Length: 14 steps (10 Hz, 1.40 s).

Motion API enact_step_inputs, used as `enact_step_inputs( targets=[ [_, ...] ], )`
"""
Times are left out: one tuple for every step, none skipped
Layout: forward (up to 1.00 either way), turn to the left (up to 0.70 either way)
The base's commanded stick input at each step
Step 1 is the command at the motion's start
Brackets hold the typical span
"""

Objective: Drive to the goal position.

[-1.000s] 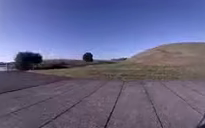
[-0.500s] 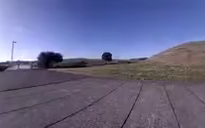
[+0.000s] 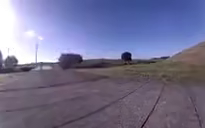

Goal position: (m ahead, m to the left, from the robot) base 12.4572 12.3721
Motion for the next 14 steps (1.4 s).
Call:
enact_step_inputs(
  targets=[
    [0.00,0.70],
    [0.70,0.00],
    [0.70,0.00],
    [0.70,0.00],
    [0.70,0.00],
    [0.70,0.00],
    [0.70,0.00],
    [0.70,0.00],
    [0.70,0.00],
    [0.70,0.00],
    [0.70,0.00],
    [0.70,0.00],
    [0.70,0.00],
    [0.70,0.00]
  ],
)
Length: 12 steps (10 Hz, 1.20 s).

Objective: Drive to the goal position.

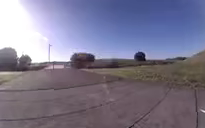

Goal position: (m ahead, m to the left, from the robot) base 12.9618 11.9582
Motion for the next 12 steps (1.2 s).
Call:
enact_step_inputs(
  targets=[
    [0.70,0.00],
    [0.70,0.02],
    [0.70,0.35],
    [0.70,0.35],
    [0.70,0.35],
    [0.70,0.35],
    [0.70,0.35],
    [0.70,0.35],
    [0.70,0.35],
    [0.70,0.35],
    [0.70,0.35],
    [0.70,0.35]
  ],
)
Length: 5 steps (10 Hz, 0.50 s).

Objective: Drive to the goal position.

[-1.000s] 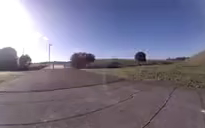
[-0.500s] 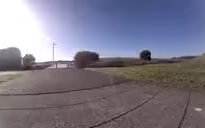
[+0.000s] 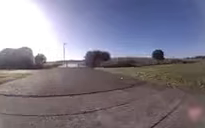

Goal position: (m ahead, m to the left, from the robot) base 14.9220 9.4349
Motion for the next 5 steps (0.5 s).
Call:
enact_step_inputs(
  targets=[
    [0.70,0.35],
    [0.70,0.35],
    [0.70,0.21],
    [0.70,0.00],
    [0.70,0.00]
  ],
)
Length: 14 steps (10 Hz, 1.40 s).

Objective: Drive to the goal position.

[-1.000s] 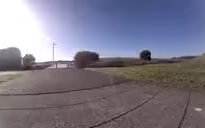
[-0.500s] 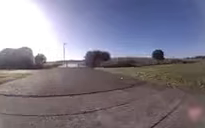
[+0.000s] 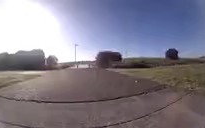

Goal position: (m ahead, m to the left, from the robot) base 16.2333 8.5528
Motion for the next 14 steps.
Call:
enact_step_inputs(
  targets=[
    [0.70,0.00],
    [0.70,0.00],
    [0.70,0.00],
    [0.70,0.00],
    [0.70,0.00],
    [0.70,0.00],
    [0.70,0.00],
    [0.70,0.00],
    [0.70,0.00],
    [0.70,0.00],
    [0.70,0.00],
    [0.70,0.00],
    [0.70,0.00],
    [0.70,0.00]
  ],
)
